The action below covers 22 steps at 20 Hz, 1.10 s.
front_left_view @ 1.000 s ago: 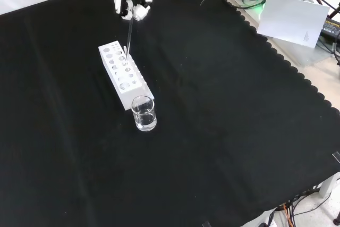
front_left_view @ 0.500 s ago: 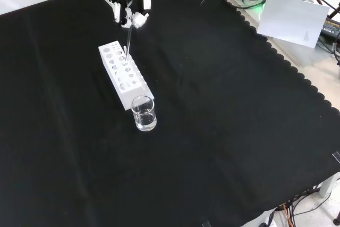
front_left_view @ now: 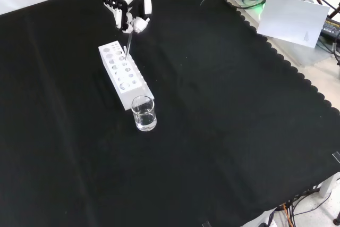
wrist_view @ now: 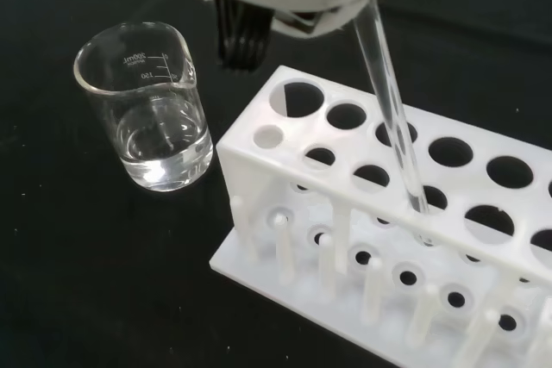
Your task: Put the glass rod back on the white test tube rack.
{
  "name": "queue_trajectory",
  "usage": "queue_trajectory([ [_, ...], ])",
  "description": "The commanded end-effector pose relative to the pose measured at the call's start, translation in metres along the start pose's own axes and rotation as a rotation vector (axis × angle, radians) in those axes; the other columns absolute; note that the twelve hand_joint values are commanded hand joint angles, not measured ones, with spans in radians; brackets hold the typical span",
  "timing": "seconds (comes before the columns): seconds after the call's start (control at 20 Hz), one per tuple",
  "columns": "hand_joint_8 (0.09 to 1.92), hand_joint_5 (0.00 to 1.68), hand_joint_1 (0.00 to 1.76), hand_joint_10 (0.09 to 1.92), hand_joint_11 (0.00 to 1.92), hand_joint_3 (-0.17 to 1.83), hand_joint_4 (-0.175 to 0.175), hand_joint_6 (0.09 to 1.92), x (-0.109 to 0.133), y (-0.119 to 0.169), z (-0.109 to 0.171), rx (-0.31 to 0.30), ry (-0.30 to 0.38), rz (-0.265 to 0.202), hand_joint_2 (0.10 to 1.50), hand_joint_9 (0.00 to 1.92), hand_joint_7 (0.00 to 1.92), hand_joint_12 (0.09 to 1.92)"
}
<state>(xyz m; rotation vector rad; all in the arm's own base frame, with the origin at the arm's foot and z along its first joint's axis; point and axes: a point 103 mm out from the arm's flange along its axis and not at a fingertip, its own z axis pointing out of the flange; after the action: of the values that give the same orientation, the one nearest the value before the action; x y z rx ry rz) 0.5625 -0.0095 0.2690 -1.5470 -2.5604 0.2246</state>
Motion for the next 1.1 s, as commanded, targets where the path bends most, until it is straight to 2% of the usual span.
queue_trajectory([
  [0.05,1.38,1.09,1.18,1.18,1.91,0.91,-0.175,1.1,0.006,0.009,-0.001,0.011,-0.013,-0.012,0.62,1.88,1.42,1.11],
  [0.4,1.38,1.09,1.18,1.18,1.91,0.91,-0.175,1.1,-0.004,0.012,0.013,0.027,0.003,-0.003,0.62,1.88,1.42,1.11],
  [0.8,1.38,1.09,1.18,1.18,1.91,0.91,-0.175,1.1,-0.029,0.001,0.018,0.03,0.011,0.039,0.62,1.88,1.42,1.11],
  [1.1,1.38,1.09,1.18,1.18,1.91,0.91,-0.175,1.1,-0.03,0.002,0.017,0.029,0.016,0.039,0.62,1.88,1.42,1.11],
])
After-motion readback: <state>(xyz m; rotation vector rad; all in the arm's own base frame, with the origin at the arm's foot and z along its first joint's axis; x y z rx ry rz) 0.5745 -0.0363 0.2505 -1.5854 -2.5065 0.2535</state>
